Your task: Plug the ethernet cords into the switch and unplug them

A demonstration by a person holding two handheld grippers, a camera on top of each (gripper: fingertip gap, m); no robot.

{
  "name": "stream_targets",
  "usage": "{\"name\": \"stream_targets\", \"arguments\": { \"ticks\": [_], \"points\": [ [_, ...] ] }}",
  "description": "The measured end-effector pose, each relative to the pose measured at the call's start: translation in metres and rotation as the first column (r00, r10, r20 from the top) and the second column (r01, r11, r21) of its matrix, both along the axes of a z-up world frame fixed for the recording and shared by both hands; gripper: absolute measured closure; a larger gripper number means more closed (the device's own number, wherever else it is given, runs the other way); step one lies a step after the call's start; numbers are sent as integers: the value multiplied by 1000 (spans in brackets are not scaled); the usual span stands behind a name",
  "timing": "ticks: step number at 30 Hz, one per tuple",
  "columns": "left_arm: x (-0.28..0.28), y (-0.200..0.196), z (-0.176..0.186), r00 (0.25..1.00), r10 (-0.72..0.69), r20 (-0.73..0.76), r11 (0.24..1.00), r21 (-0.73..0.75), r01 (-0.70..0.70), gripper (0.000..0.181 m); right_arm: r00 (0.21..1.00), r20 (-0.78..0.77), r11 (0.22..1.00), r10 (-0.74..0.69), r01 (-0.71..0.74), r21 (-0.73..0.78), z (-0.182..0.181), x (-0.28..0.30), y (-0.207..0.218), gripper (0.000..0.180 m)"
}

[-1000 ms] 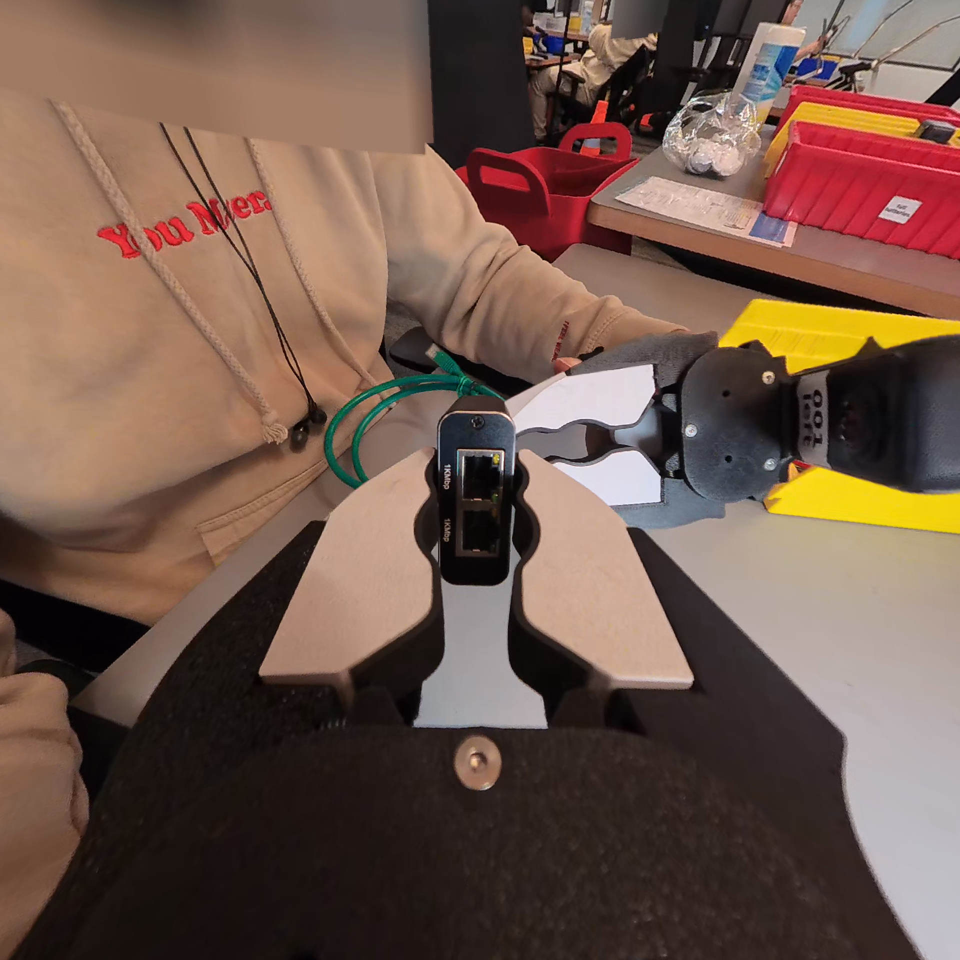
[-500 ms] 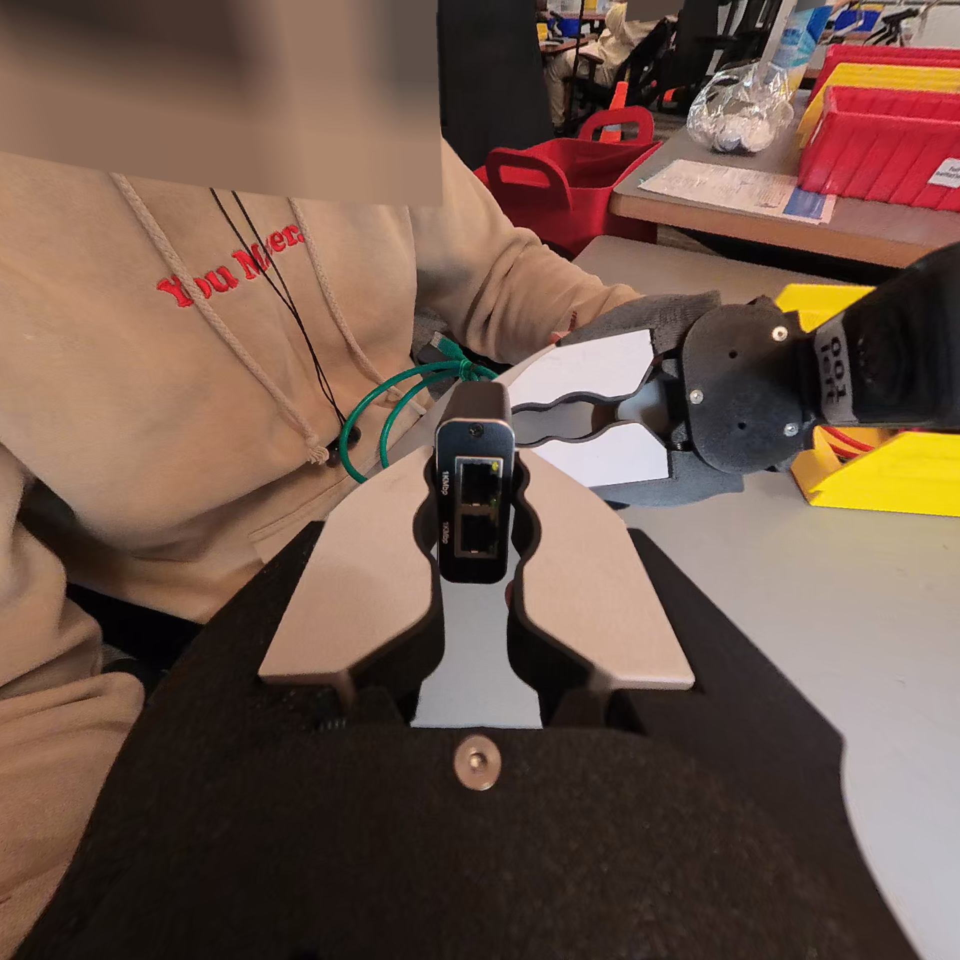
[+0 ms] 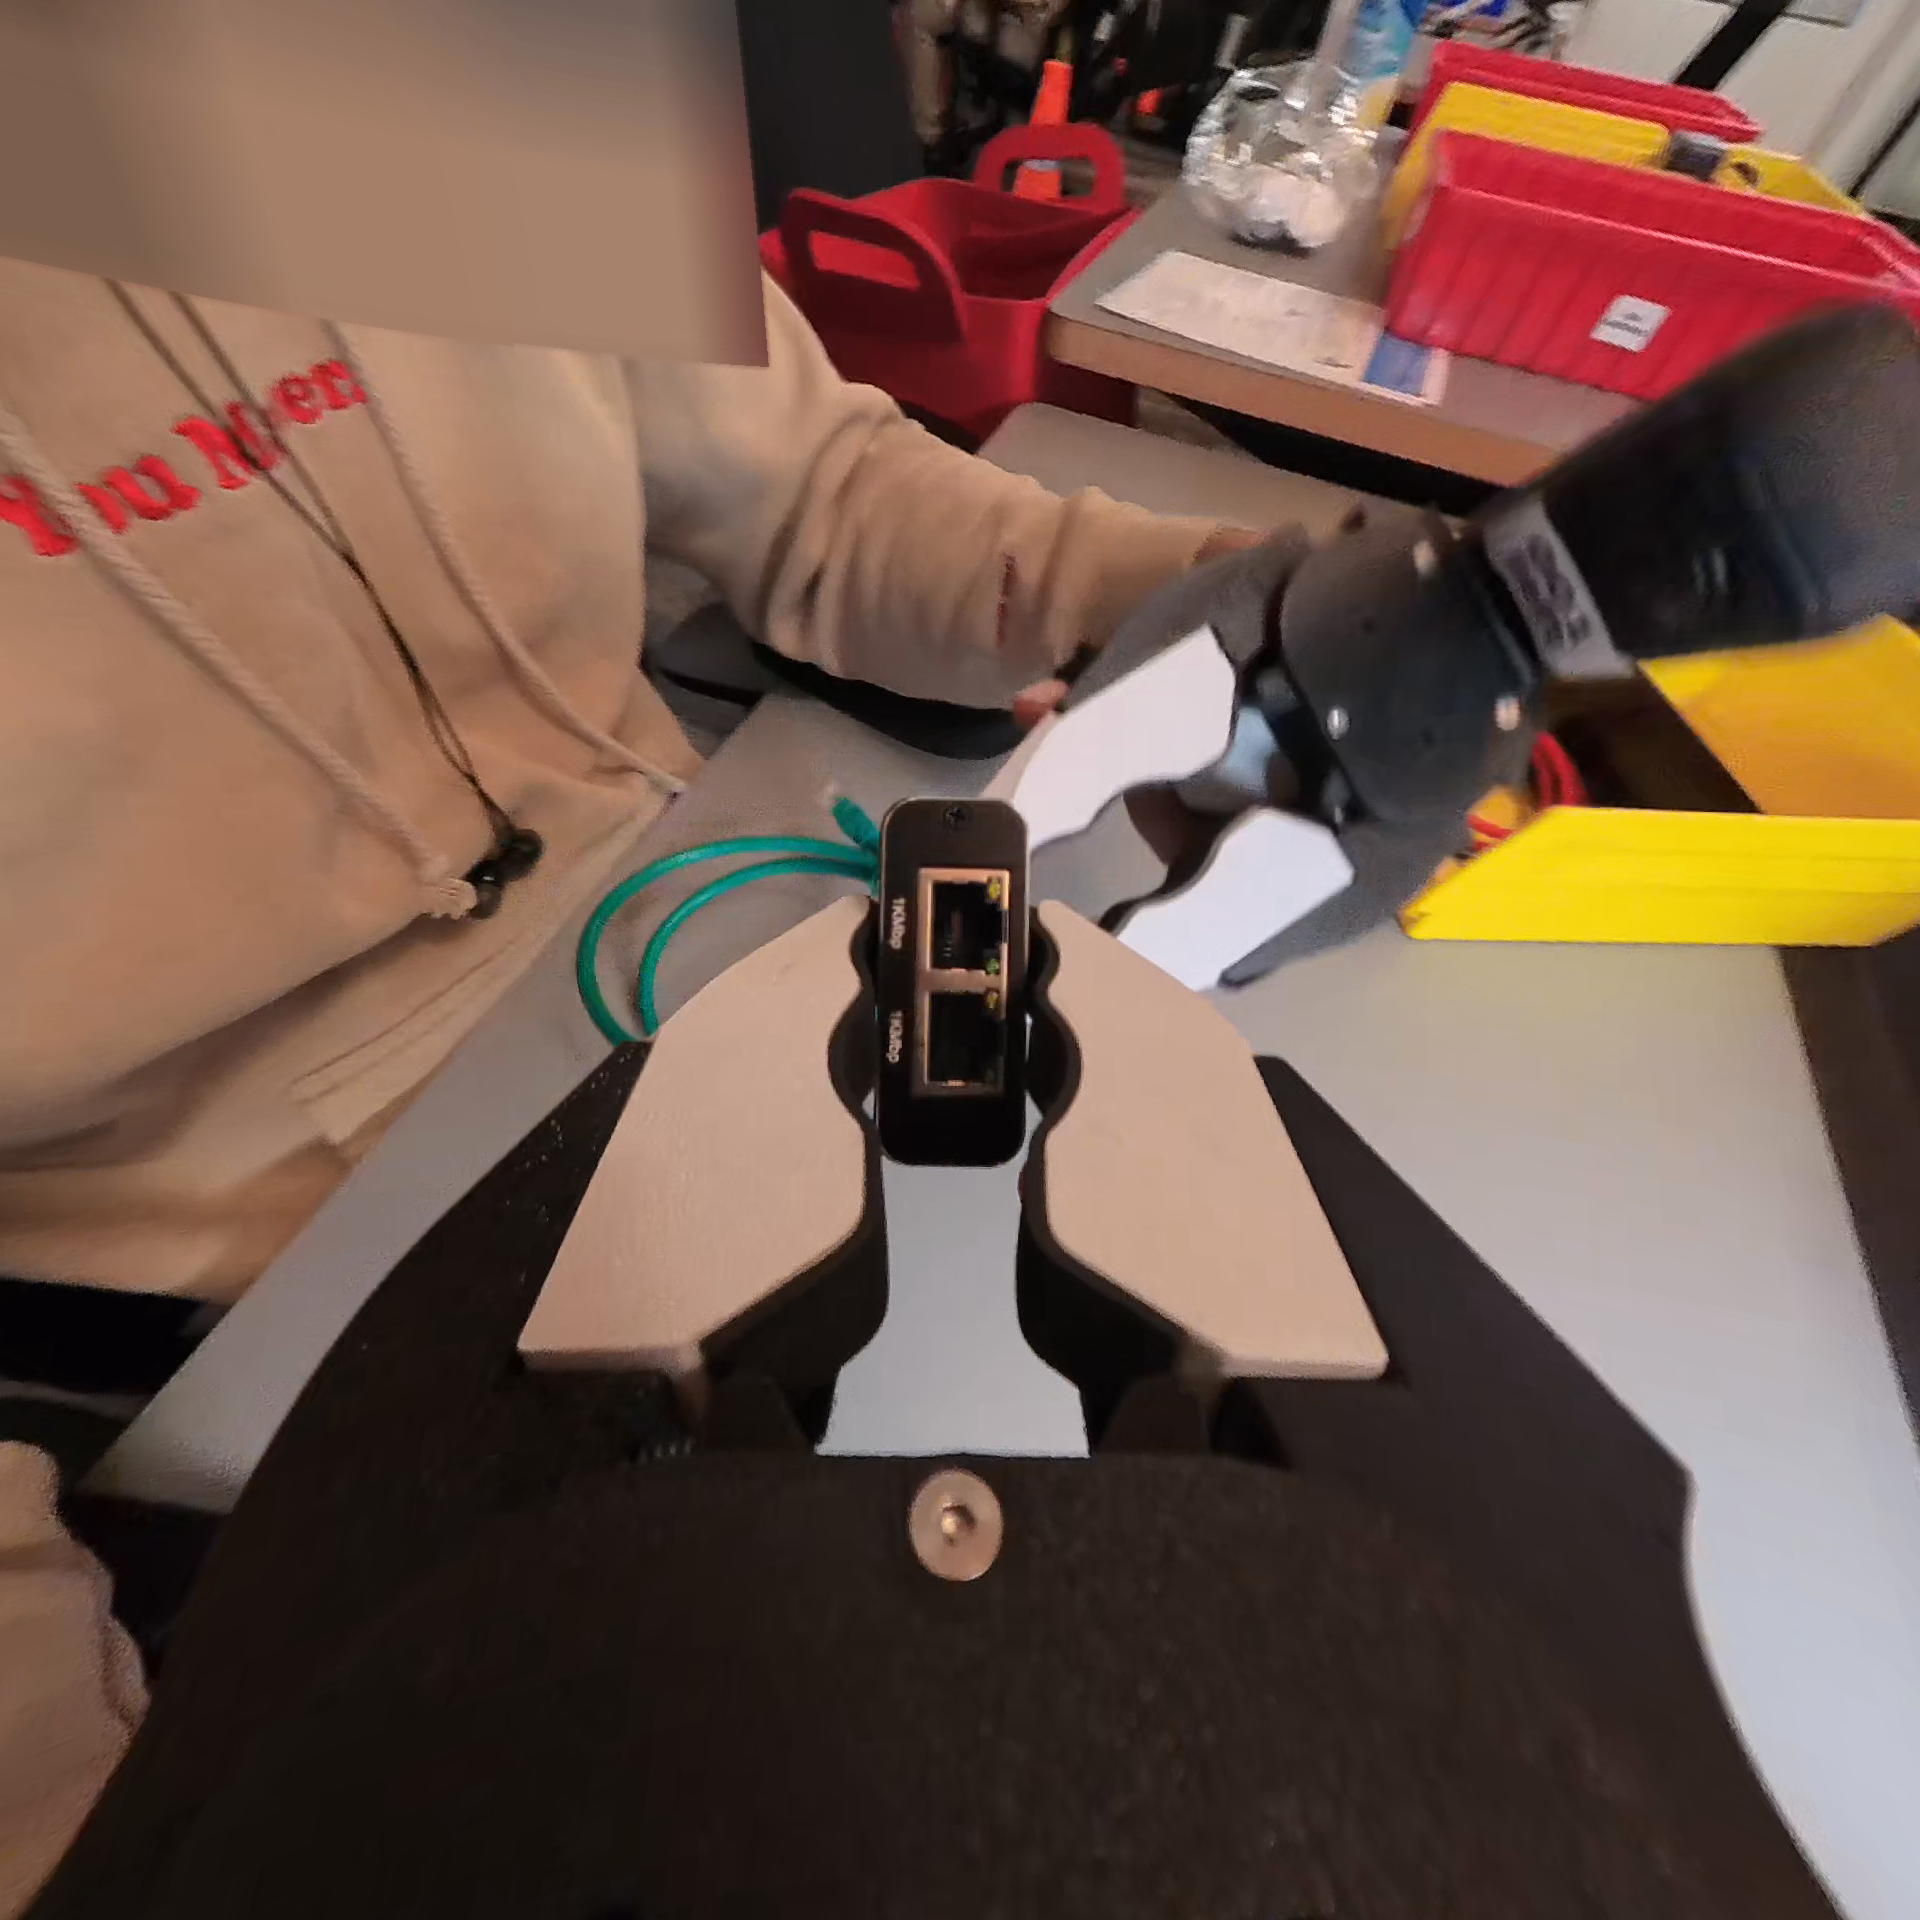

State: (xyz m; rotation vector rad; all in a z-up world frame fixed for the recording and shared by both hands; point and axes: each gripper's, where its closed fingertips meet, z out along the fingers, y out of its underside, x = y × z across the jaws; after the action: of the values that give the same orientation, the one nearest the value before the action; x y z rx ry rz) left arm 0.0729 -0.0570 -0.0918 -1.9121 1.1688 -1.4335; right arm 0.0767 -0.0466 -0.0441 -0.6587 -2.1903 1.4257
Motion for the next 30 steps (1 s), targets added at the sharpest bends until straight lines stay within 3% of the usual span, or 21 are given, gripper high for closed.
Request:
{"name": "stream_targets", "arguments": {
  "ticks": [1,4,9,15,19,22,25,28,30],
  "points": [
    [-7,5,5,999,45,-14,998,54,-44,156,1000,-4,999,-30,30,13,1,-1,5,156],
    [-27,21,20,975,208,-73,947,266,-182,146,991,-31,991,-129,130,43,7,-5,20,156],
    [-23,40,38,896,424,-131,782,551,-290,133,959,-64,956,-276,281,88,14,-23,31,156],
    [-15,49,44,855,502,-131,651,708,-273,156,925,-130,908,-357,376,182,25,-37,19,156],
    [-16,39,78,877,481,21,612,707,-353,156,870,-305,916,-388,402,-18,76,-36,9,153],
    [-26,39,104,856,478,199,578,663,-477,156,819,-363,896,-445,408,-176,100,-29,25,142],
    [-42,44,126,789,474,392,565,551,-613,155,838,-291,881,-462,396,-259,94,-32,36,132],
    [-50,45,135,737,445,508,578,466,-670,156,858,-229,883,-461,417,-215,67,-53,34,125],
    [-48,42,138,723,408,557,595,438,-674,156,861,-203,882,-466,435,-181,49,-69,30,131]
  ]
}}
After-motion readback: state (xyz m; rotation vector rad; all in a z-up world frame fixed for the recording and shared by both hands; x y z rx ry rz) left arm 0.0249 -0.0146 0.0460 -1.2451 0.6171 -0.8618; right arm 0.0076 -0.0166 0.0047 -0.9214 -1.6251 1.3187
